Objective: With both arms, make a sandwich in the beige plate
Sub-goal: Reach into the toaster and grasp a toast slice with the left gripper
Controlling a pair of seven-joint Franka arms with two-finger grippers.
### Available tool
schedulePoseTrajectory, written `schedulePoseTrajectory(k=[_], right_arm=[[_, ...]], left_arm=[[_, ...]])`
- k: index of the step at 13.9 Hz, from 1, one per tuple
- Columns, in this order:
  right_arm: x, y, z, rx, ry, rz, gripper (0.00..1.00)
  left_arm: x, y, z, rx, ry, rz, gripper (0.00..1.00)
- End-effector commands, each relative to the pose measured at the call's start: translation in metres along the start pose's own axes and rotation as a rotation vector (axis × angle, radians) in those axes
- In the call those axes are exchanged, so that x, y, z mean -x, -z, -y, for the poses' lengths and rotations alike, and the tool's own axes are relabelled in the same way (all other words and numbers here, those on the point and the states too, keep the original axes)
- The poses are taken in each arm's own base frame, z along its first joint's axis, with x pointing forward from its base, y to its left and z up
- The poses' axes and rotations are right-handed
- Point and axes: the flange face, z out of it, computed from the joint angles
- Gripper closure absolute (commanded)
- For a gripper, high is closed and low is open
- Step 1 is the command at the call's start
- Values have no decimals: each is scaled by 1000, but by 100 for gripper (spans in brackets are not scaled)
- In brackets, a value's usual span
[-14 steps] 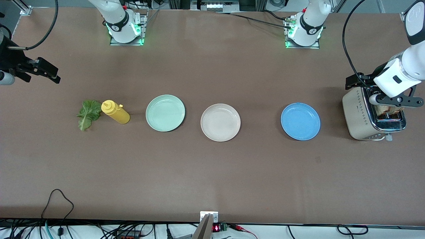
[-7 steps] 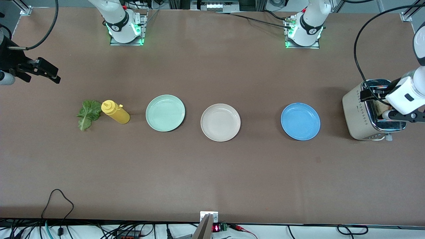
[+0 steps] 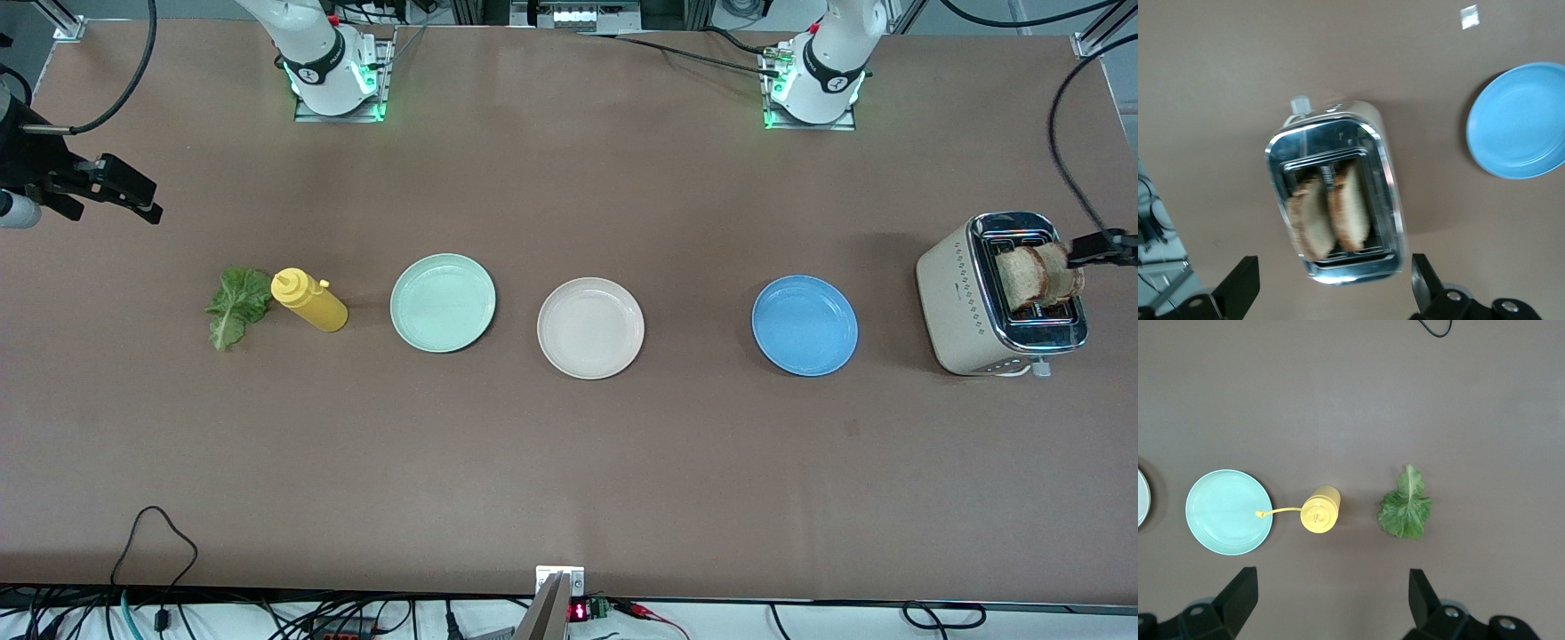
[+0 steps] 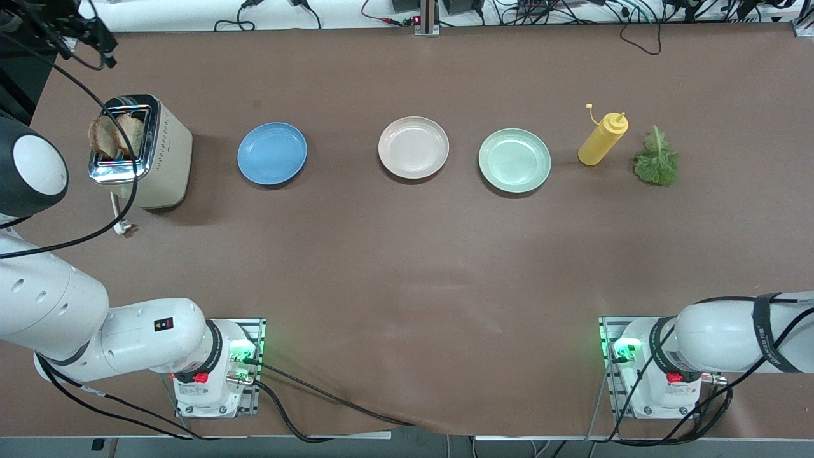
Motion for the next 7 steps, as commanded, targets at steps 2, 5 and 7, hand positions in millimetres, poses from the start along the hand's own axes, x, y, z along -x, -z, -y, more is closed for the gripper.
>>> schedulePoseTrajectory(k=[2, 5, 7], right_arm=[[0, 5, 1, 13, 3, 1, 0], [0, 5, 2, 13, 5, 1, 0], [1, 6, 2, 13, 5, -1, 0]], left_arm=[[3, -34, 31, 23, -53, 4, 0], [12, -73, 55, 118, 2, 9, 0], [13, -103, 70, 147, -20, -22, 0]])
